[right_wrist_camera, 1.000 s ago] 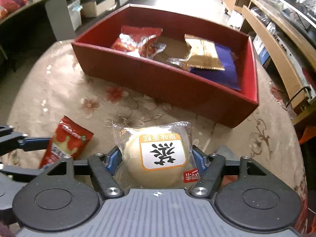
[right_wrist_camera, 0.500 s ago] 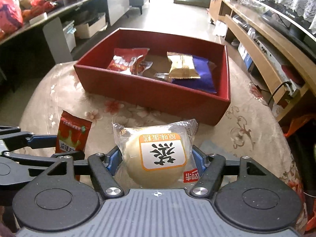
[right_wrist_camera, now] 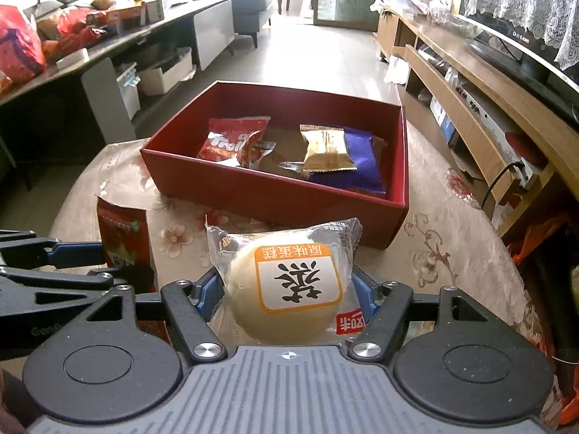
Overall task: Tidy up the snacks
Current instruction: 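Carry the strip packet and bread bun over the red box with both grippers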
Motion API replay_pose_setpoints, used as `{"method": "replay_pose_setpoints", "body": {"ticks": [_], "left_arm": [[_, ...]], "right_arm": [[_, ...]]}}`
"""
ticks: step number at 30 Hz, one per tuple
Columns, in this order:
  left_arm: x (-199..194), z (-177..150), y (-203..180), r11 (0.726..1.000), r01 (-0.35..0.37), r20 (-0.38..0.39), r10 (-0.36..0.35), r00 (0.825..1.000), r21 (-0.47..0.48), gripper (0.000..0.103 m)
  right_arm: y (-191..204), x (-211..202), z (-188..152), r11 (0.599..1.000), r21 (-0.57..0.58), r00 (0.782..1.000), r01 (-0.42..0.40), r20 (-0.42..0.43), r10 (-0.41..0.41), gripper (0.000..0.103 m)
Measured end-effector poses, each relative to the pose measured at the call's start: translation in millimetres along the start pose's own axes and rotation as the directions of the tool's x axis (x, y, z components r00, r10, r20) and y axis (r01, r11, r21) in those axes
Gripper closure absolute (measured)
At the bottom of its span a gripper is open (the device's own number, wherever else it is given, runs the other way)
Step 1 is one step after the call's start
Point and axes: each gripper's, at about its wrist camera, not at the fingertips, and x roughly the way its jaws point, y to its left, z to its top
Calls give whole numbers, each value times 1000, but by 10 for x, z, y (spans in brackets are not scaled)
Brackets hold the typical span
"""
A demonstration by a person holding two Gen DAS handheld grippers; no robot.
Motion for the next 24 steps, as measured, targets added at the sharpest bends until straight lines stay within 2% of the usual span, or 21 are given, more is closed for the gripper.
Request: {"method": "replay_pose_setpoints", "body": {"ticks": [16, 24], "left_arm": [[-185, 221, -16, 999, 39, 80, -37, 996, -33, 57], [-218, 480, -59, 998, 50, 130, -44, 991, -42, 57]], "right_arm": [[-27, -104, 107, 1000, 14, 998, -8, 61, 7, 27], [-68, -109, 234, 1000, 28, 996, -4, 91, 2, 27]]}}
